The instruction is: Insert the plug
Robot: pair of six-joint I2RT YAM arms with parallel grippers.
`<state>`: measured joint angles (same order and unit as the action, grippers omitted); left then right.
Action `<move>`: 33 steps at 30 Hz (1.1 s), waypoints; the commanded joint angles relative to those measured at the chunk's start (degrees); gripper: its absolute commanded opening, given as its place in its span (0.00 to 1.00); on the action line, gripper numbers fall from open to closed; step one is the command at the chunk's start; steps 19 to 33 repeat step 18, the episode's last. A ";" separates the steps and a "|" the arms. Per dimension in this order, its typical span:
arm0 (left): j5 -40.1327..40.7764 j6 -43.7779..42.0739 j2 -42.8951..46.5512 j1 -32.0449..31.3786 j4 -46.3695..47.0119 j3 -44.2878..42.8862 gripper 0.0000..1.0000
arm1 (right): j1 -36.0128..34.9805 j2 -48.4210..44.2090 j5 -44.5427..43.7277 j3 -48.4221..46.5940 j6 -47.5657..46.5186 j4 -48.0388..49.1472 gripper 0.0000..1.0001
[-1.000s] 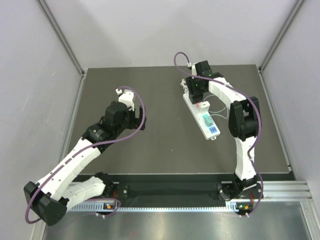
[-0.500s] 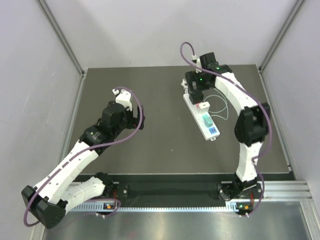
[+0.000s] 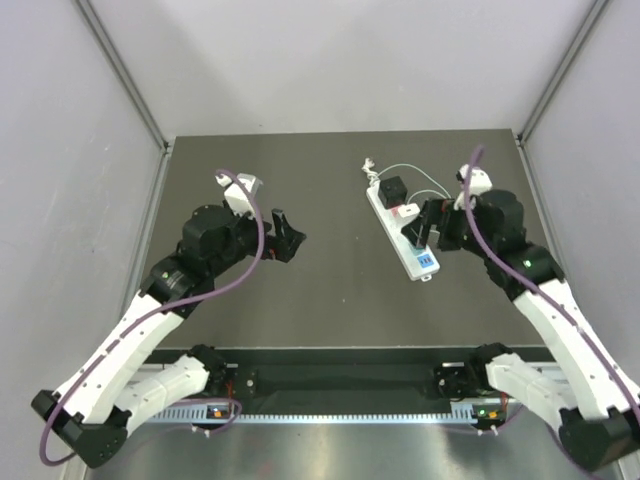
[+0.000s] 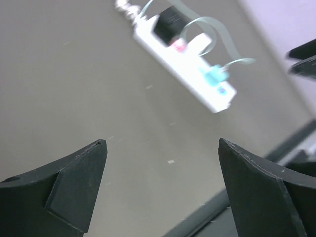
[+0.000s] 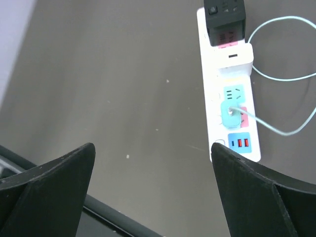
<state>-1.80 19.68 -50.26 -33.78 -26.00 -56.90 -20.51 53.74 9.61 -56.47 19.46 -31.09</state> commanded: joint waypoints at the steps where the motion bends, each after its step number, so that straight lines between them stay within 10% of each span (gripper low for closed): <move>1: -8.21 3.96 3.58 -0.15 4.29 -3.39 0.99 | -0.32 -8.37 -0.28 1.71 4.97 2.19 1.00; 33: -8.40 10.29 10.88 -0.06 5.78 -0.05 0.98 | -0.32 -23.24 -3.54 4.34 5.76 4.98 1.00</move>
